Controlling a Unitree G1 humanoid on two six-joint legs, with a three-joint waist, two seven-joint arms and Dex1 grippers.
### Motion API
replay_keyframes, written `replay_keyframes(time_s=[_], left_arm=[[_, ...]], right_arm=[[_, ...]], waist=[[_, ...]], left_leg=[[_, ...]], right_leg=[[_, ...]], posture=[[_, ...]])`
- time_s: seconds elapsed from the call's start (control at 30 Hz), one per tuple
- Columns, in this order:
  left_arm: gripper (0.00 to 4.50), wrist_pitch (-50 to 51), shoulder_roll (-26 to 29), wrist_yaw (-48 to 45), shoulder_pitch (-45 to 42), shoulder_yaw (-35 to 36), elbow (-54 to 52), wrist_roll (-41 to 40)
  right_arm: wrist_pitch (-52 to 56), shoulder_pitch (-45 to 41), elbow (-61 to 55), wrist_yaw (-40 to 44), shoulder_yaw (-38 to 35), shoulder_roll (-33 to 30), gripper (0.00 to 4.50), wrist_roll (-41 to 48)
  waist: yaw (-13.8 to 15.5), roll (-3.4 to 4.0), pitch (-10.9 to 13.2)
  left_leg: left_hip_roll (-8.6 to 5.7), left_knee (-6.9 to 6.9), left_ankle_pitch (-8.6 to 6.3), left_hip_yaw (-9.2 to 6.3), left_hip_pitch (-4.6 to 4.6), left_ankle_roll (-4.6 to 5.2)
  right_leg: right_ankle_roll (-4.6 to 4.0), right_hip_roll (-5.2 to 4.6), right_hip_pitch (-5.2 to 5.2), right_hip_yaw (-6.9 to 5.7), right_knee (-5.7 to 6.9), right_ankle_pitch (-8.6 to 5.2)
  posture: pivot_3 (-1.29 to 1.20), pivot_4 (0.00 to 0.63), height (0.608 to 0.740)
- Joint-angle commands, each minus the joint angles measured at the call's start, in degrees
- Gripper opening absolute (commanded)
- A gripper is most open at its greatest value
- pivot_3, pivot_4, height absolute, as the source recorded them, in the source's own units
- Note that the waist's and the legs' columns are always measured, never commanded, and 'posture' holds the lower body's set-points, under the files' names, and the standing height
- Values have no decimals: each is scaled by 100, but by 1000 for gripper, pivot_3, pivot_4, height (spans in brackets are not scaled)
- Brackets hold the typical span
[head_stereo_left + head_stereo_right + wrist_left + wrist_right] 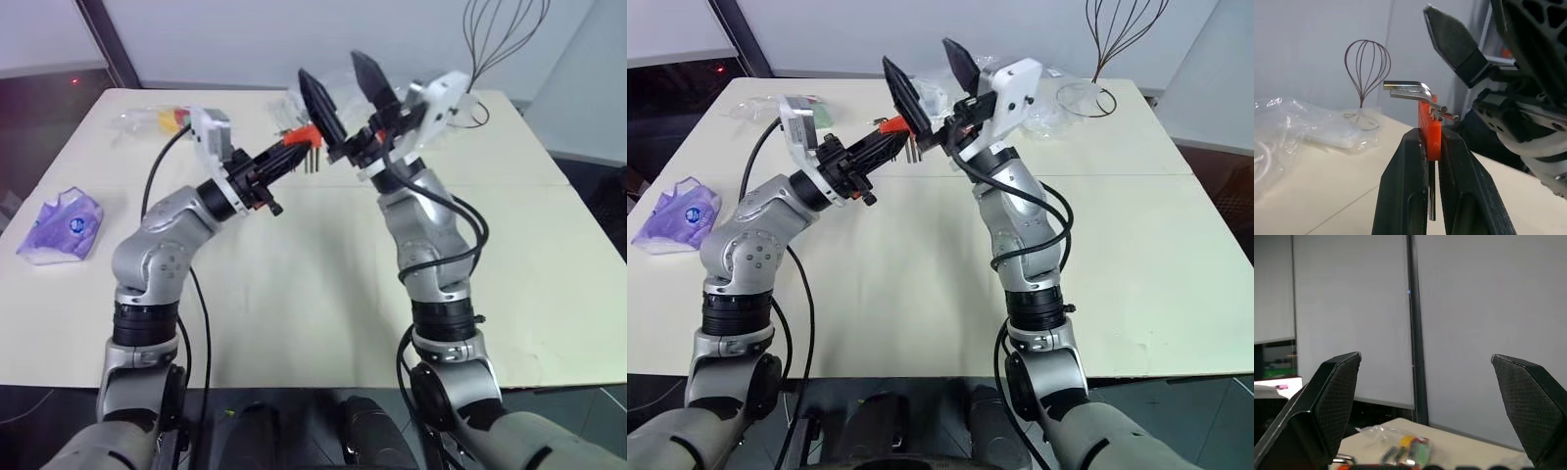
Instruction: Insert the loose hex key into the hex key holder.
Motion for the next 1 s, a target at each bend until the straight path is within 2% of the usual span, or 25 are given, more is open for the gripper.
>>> replay_keyframes(time_s=[0.03, 0.27, 0.53, 1.0], left_arm=[[0, 324, -325, 281, 69, 188, 101, -446], [0, 1205, -989, 507, 237, 18, 864, -765], [0, 1942, -1332, 586, 411, 57, 1584, -848], [0, 2241, -1193, 427, 767, -74, 2337, -371]], right_arm=[[42, 171, -320, -87, -262, -217, 4449, 73], [215, 727, -656, -253, -482, -634, 4449, 29], [411, 1292, -1193, -562, -447, -718, 4449, -68], [427, 1560, -1383, -742, -245, -662, 4449, -210]], waist=[[8, 0, 0], [-14, 0, 0], [-7, 0, 0], [-6, 0, 0]], left_leg=[[0, 0, 0, 0, -1, 0], [-3, 0, 0, 2, -2, 1], [-2, -3, 0, 1, -2, 0], [-4, -2, 0, 2, -1, 0]], right_leg=[[0, -1, 1, 0, -1, 0], [1, 3, 2, 0, -6, 0], [0, 10, 0, 2, -6, 0], [0, 10, 3, 3, -8, -1]], posture=[[0, 150, 740], [0, 150, 740], [0, 150, 740], [0, 150, 740]])
